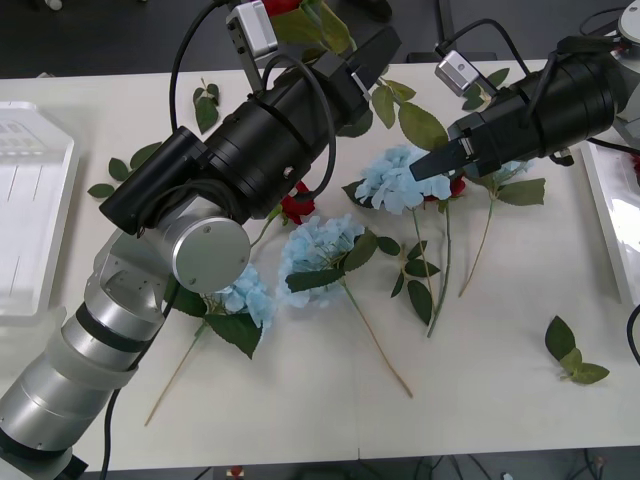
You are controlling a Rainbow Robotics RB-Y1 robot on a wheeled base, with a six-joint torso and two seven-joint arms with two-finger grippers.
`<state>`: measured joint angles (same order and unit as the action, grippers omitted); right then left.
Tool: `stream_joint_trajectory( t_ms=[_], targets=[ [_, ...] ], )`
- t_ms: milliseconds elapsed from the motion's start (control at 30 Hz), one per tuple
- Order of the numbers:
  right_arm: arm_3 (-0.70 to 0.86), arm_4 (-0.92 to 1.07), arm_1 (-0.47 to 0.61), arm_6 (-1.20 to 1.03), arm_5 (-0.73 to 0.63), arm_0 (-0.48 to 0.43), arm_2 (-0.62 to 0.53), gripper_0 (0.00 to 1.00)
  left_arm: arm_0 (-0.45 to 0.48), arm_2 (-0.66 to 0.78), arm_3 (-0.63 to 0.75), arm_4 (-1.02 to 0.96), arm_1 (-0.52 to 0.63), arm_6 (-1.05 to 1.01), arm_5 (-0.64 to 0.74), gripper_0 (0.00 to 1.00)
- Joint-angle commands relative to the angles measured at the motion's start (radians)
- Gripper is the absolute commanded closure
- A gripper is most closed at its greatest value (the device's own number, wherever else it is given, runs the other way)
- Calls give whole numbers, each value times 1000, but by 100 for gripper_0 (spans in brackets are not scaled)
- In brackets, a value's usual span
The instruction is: Place the red flowers into the right box and the blue flowers into the left box. If a person shows an open palm, hand one flower to the person first, then continue sorting.
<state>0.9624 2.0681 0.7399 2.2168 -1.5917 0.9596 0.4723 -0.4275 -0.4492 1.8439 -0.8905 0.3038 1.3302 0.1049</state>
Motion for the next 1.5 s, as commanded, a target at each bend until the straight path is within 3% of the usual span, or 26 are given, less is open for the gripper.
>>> stream_joint_trajectory(
  t_ms=[33, 133, 233, 333, 400, 567, 800, 1100, 1367, 1500],
  targets=[
    [24, -46, 18, -2, -10, 7, -43, 100, -43, 27, 21, 5, 23, 73, -17, 0],
    [19, -102, 42, -23, -30, 5, -86, 100, -43, 64, 43, -5, 54, 64, 32, 0],
    [-16, -140, 72, -78, -50, 5, -132, 100, -42, 162, 123, -18, 84, 63, 266, 0],
    [-71, -212, 121, -118, -56, 7, -185, 100, -43, 313, 218, -93, 120, 60, 585, 0],
    [-102, -275, 162, -141, -62, 7, -205, 100, -42, 388, 250, -179, 139, 60, 713, 0],
    [-166, -447, 283, -192, -37, 8, -208, 100, 27, 512, 294, -384, 242, 63, 883, 0],
    [-281, -573, 420, -184, -17, 7, -207, 100, 197, 613, 353, -535, 388, 79, 1043, 0],
    [-435, -612, 543, -101, 7, -25, -185, 100, 395, 690, 434, -532, 471, 193, 1230, 0],
    [-445, -579, 546, -45, 265, -220, -185, 100, 527, 718, 457, -478, 475, 343, 1349, 0],
    [-445, -612, 503, -39, 403, -282, -184, 100, 550, 684, 466, -412, 477, 399, 1380, 0]
  ],
)
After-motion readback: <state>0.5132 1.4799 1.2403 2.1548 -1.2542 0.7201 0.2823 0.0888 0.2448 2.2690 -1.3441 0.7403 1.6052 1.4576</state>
